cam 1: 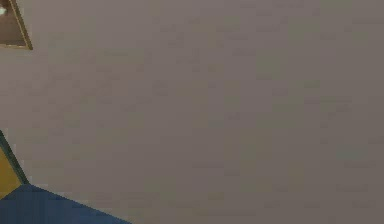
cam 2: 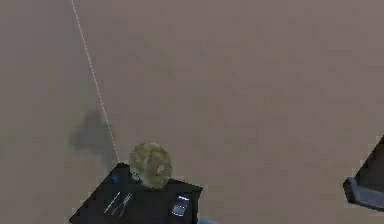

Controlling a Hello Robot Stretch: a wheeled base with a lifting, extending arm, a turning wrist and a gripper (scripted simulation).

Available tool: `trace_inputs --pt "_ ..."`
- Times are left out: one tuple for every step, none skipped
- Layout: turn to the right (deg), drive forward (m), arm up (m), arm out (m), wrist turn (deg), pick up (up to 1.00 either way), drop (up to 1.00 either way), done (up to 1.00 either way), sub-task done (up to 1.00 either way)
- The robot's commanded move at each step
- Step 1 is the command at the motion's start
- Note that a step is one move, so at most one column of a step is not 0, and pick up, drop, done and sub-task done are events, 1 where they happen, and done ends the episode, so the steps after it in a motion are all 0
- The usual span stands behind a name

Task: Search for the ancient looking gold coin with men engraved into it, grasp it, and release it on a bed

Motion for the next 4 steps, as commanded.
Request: trace_inputs --pt "-15.0 0.0 0.0 0.0 0.0 0.0 0.0 0.0 0.0" --pt "0.0 0.0 0.5 0.0 0.0 0.0 0.0 0.0 0.0" --pt "0.0 0.0 0.0 0.46 0.0 0.0 0.0 0.0 0.0" --pt "0.0 0.0 0.0 0.0 45.0 0.0 0.0 0.0 0.0"
